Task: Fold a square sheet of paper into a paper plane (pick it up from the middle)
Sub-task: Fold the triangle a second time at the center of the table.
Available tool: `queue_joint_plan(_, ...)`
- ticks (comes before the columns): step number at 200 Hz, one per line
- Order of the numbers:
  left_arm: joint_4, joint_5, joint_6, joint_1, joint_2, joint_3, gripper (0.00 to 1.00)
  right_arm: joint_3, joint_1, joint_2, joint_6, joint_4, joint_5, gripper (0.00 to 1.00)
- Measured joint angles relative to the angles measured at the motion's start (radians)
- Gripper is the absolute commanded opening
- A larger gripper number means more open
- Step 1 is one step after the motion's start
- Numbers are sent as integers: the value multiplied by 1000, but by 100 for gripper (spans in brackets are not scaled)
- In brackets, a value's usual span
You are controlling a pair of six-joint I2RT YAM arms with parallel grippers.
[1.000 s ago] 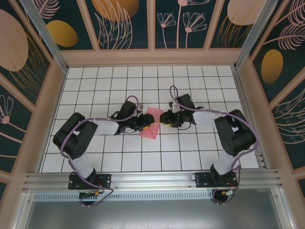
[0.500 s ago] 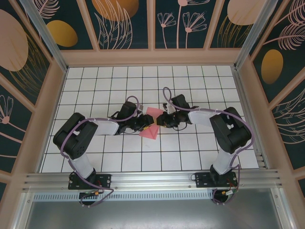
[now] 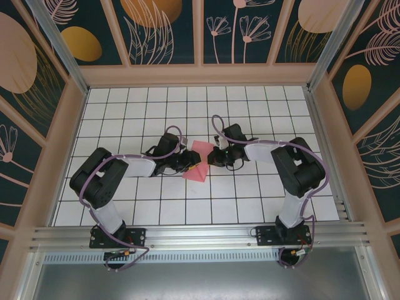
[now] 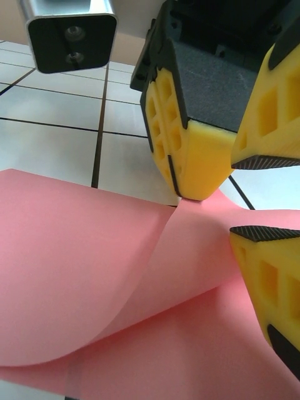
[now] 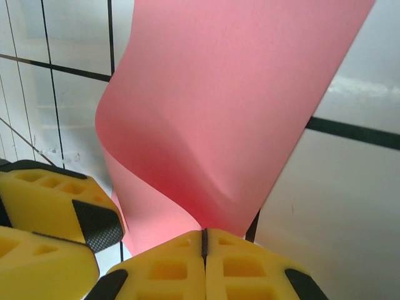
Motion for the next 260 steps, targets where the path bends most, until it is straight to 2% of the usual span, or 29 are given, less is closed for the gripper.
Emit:
queue_joint_plan(66, 29, 11, -3, 0, 0, 0, 32, 18, 0, 21, -17, -3, 0, 10)
queue_joint_plan(112, 44, 30, -19, 0, 0, 0, 28, 19, 0, 35, -16, -4, -1, 10)
queue_joint_plan(260, 7, 24, -21, 0, 44, 0, 24, 42, 0, 64, -16, -6, -3, 11)
